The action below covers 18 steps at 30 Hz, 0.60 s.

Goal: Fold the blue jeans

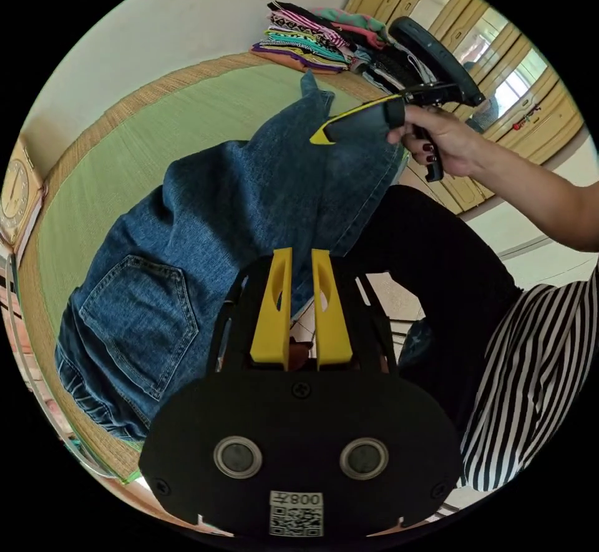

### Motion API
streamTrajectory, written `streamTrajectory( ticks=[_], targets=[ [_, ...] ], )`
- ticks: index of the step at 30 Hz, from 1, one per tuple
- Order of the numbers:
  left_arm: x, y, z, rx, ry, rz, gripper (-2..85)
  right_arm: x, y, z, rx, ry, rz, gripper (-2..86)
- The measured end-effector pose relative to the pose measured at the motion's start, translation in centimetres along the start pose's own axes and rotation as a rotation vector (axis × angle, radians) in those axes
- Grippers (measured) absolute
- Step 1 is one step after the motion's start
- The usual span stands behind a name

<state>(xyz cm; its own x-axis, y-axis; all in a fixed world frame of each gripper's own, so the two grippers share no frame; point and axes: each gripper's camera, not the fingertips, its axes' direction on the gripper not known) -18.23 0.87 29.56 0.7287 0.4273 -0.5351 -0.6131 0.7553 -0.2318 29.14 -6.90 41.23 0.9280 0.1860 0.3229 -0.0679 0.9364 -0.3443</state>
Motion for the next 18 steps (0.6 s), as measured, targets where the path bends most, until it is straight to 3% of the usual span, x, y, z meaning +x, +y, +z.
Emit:
streamTrajectory(
  ticks=[8,18],
  targets=[
    [3.7,-5.5,5.9,-0.171,-0.153,0.083,7.0,20.2,0.3,-5.3,0.181,-0.074,0.418,10.3],
    [6.1,-8.9,9.0,-0.217,-0.173,0.096,7.1,33.6,1.0,-4.5,0.2,-0.194,0.637,11.0]
  ],
)
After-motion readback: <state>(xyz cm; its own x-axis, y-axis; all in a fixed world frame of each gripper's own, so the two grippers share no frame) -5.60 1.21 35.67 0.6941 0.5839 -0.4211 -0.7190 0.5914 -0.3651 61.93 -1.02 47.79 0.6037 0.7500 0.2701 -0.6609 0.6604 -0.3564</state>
